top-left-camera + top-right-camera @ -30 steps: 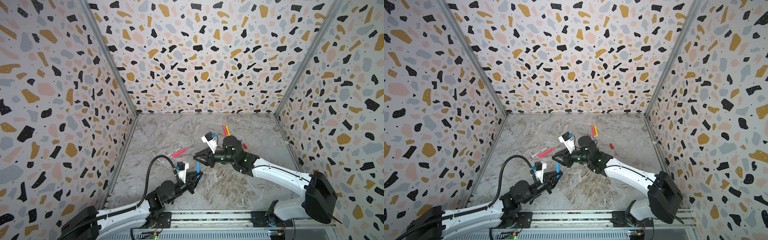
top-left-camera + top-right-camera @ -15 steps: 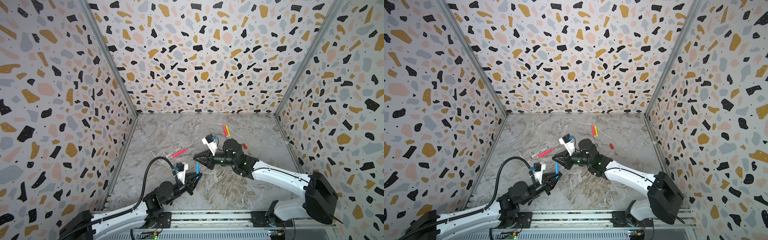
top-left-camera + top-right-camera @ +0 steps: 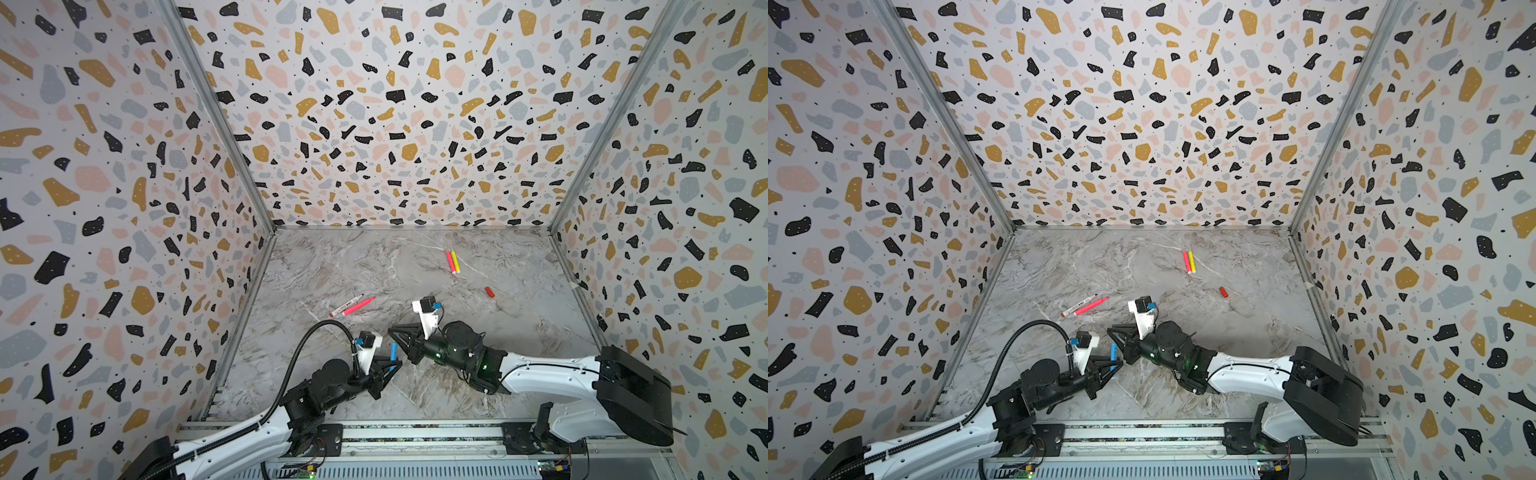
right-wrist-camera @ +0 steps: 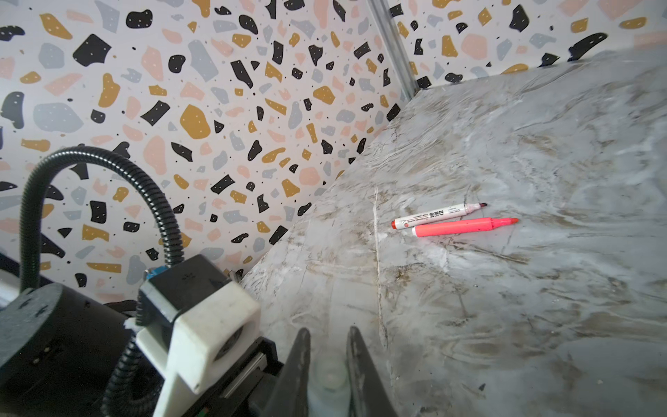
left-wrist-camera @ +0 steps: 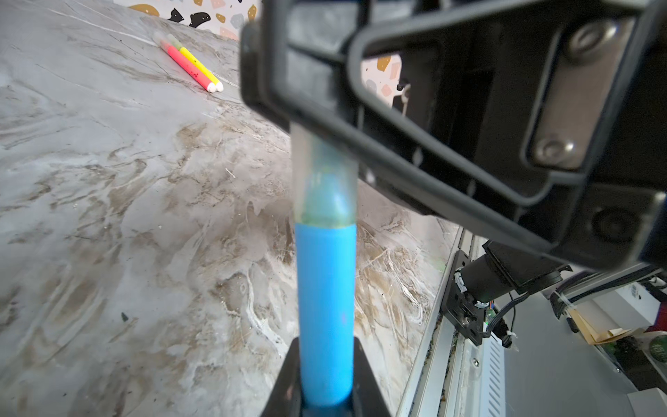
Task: Insert the pens into the pen caps
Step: 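Grasp the capped blue marker with the right gripper beside the left gripper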
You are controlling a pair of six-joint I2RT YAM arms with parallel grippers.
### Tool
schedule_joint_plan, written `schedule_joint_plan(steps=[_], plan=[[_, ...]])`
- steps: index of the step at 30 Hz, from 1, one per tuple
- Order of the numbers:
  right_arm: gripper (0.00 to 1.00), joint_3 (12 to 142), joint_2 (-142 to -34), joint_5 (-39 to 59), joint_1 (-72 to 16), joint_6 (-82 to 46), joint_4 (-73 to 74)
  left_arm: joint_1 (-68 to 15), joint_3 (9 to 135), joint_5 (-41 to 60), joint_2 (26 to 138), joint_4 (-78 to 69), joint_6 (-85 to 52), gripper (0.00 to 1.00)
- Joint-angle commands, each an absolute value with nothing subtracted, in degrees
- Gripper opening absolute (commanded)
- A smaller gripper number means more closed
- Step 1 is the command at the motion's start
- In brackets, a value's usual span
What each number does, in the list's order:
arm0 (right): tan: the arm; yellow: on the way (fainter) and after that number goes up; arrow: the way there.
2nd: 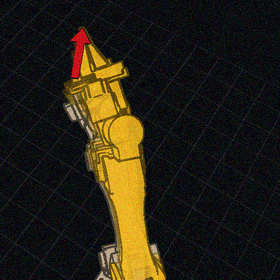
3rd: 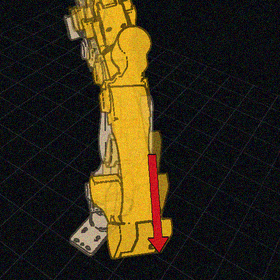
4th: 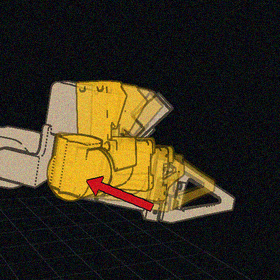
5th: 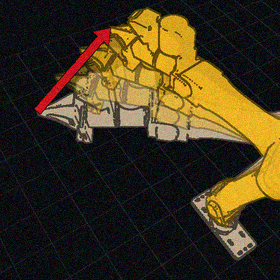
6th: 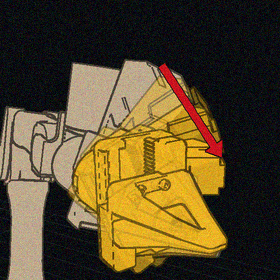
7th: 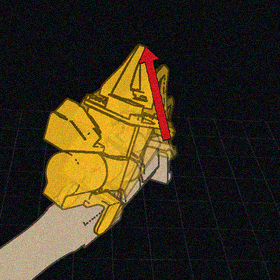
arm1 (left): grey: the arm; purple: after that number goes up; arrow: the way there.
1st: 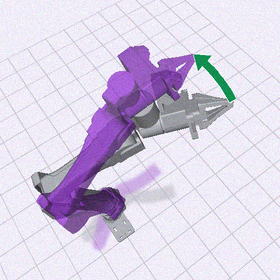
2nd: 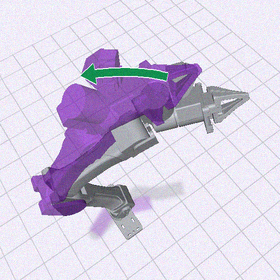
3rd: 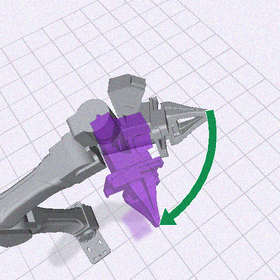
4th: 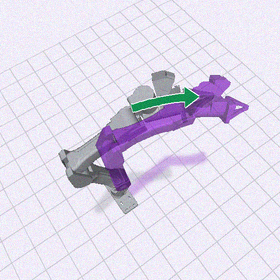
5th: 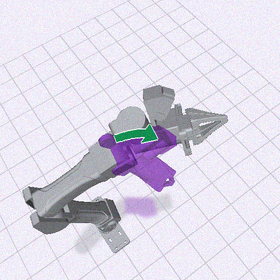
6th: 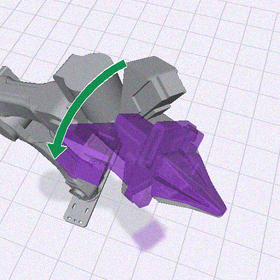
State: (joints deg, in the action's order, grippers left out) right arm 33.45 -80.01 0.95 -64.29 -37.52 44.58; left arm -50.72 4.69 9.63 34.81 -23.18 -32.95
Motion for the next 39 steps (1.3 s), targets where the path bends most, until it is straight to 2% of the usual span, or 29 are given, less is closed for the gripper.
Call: schedule_joint_plan(steps=[1, 4, 6, 8, 10, 11, 13, 19, 28, 33, 39], plan=[[0.0, 28.1, -83.4, 11.7, -69.9, -39.0, 29.0, -43.9, 13.1, 3.0, 32.0, -49.2, -39.3, 0.0], [0.0, 30.4, -81.3, 11.4, -69.6, -35.7, 25.0, -43.5, 13.5, 3.5, 32.2, -46.5, -37.5, 0.0], [0.06, 32.9, -78.8, 11.1, -68.4, -33.1, 21.1, -43.5, 13.5, 3.8, 33.4, -43.7, -35.3, 0.0], [0.18, 34.7, -75.9, 11.0, -66.3, -31.5, 19.5, -43.5, 12.5, 3.8, 35.7, -41.5, -34.3, 0.0], [0.39, 35.9, -72.9, 12.5, -63.4, -30.1, 20.0, -43.5, 10.4, 4.9, 37.7, -43.2, -35.2, 0.0], [0.46, 36.3, -71.5, 13.0, -62.2, -29.7, 20.3, -43.5, 9.2, 5.5, 38.4, -44.5, -36.2, 0.0], [0.53, 36.8, -69.2, 14.5, -59.7, -29.1, 21.1, -43.6, 7.1, 6.4, 39.2, -46.5, -37.7, 0.0], [0.53, 39.6, -68.8, 20.0, -54.3, -27.8, 20.0, -43.9, 4.7, 5.8, 36.6, -44.7, -37.4, 0.0], [0.53, 50.6, -73.6, 24.0, -53.6, -22.5, 14.1, -44.9, 5.4, 6.0, 38.1, -43.8, -35.5, 0.0], [0.48, 56.3, -77.9, 27.0, -53.5, -20.8, 11.4, -46.5, 6.2, 4.8, 38.4, -43.1, -34.7, 0.0], [0.45, 56.7, -79.9, 28.9, -53.7, -21.3, 11.7, -47.8, 6.8, 3.4, 38.4, -42.4, -34.1, 0.0]])
